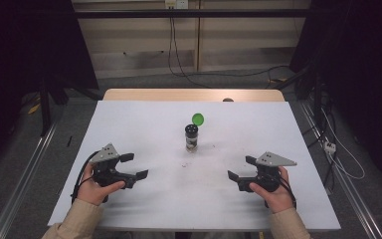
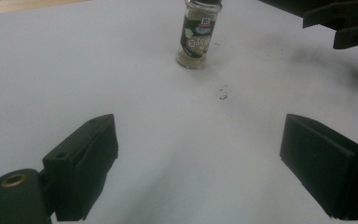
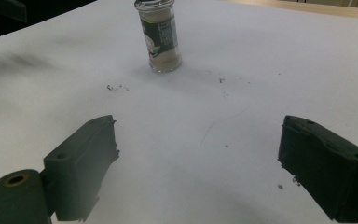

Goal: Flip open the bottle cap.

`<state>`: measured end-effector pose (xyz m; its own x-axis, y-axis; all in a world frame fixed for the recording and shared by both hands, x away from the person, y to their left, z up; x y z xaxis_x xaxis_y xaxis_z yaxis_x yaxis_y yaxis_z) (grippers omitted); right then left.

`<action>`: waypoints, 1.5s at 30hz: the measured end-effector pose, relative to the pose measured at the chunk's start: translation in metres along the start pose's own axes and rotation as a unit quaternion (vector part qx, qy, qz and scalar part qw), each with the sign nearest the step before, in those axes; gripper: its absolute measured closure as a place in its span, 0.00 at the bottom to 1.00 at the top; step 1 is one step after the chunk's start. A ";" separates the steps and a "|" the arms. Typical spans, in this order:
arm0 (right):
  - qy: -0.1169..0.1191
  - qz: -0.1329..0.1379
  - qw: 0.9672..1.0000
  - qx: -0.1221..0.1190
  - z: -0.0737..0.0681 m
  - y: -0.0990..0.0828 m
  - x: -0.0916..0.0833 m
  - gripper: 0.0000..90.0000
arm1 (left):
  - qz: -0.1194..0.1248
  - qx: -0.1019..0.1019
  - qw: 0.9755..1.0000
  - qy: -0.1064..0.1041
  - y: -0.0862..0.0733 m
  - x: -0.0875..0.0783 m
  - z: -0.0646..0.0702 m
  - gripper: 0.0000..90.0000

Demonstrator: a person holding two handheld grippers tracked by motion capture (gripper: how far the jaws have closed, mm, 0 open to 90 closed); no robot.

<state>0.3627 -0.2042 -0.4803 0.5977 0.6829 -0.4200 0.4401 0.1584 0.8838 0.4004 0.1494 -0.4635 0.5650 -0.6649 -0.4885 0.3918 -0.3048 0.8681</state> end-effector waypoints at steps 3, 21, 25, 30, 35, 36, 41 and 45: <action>-0.002 0.000 1.000 0.003 0.002 -0.003 -0.003 0.12 | 0.004 -0.009 1.000 -0.002 -0.001 -0.002 -0.001 0.12; -0.018 0.005 1.000 0.008 0.010 -0.012 -0.022 0.13 | 0.004 -0.004 1.000 0.010 -0.013 -0.016 -0.007 0.11; -0.026 0.009 1.000 0.010 0.013 -0.015 -0.027 0.13 | 0.002 -0.003 1.000 0.009 -0.016 -0.018 -0.007 0.11; -0.029 0.006 1.000 0.008 0.014 -0.019 -0.032 0.12 | 0.002 -0.005 1.000 0.015 -0.020 -0.020 -0.011 0.11; -0.031 0.001 0.999 0.011 0.016 -0.026 -0.035 0.12 | -0.006 -0.007 1.000 0.019 -0.027 -0.020 -0.012 0.11; -0.032 0.001 0.999 0.012 0.016 -0.026 -0.037 0.12 | -0.008 -0.003 1.000 0.020 -0.029 -0.020 -0.013 0.11; -0.039 0.004 0.999 0.010 0.018 -0.026 -0.040 0.12 | -0.007 -0.005 1.000 0.022 -0.029 -0.023 -0.013 0.11; -0.040 0.005 0.999 0.011 0.019 -0.026 -0.041 0.12 | -0.004 -0.007 1.000 0.022 -0.030 -0.024 -0.014 0.11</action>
<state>0.3395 -0.2493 -0.4896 0.6529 0.6253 -0.4276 0.4484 0.1360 0.8834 0.3851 0.1838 -0.4788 0.5930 -0.6320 -0.4989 0.4061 -0.3002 0.8631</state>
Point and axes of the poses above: each handheld gripper's, and its own axes: x roughly forward along the jaws, y roughly out of its top, z roughly to its right, the point moved 8 cm from there along x, roughly forward along the jaws, and after that the axes turned 10 degrees about y, right-handed, at the moved point
